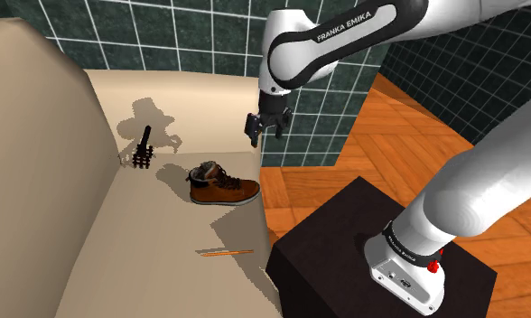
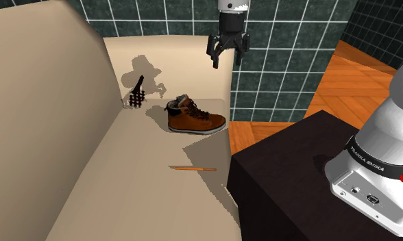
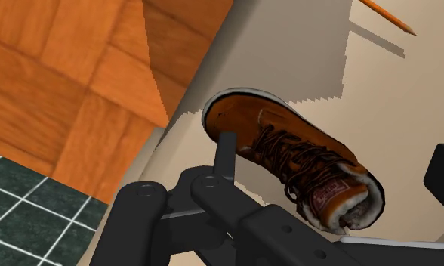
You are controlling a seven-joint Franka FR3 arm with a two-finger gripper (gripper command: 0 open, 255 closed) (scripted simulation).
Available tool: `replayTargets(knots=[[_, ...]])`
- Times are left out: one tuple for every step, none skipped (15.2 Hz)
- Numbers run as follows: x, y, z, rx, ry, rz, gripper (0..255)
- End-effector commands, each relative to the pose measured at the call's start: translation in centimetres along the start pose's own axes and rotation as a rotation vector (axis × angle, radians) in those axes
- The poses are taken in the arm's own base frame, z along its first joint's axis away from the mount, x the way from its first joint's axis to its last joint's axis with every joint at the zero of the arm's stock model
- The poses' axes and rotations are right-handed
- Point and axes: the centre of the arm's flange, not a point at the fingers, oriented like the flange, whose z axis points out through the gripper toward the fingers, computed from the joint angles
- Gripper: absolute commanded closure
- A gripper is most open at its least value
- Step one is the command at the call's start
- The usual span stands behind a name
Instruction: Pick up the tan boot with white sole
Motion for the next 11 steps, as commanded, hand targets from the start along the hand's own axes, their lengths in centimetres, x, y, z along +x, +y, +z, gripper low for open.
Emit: replayTargets(knots=[[2.0,-1.3,1.5,0.0,0.006,0.019,0],[2.9,-1.8,2.3,-0.001,0.008,0.028,0],[3.8,-2.3,3.1,-0.002,0.011,0.037,0],[4.7,-2.9,3.9,-0.003,0.013,0.046,0],[5.6,-3.4,4.7,-0.003,0.015,0.054,0],[6.5,-3.9,5.5,-0.004,0.018,0.063,0],[7.5,-4.3,6.2,-0.005,0.02,0.072,0],[8.4,-4.8,7.0,-0.006,0.022,0.081,0],[9.3,-5.3,7.8,-0.007,0.024,0.09,0],[10.2,-5.8,8.6,-0.008,0.027,0.099,0],[11.2,-6.2,9.3,-0.009,0.029,0.107,0]])
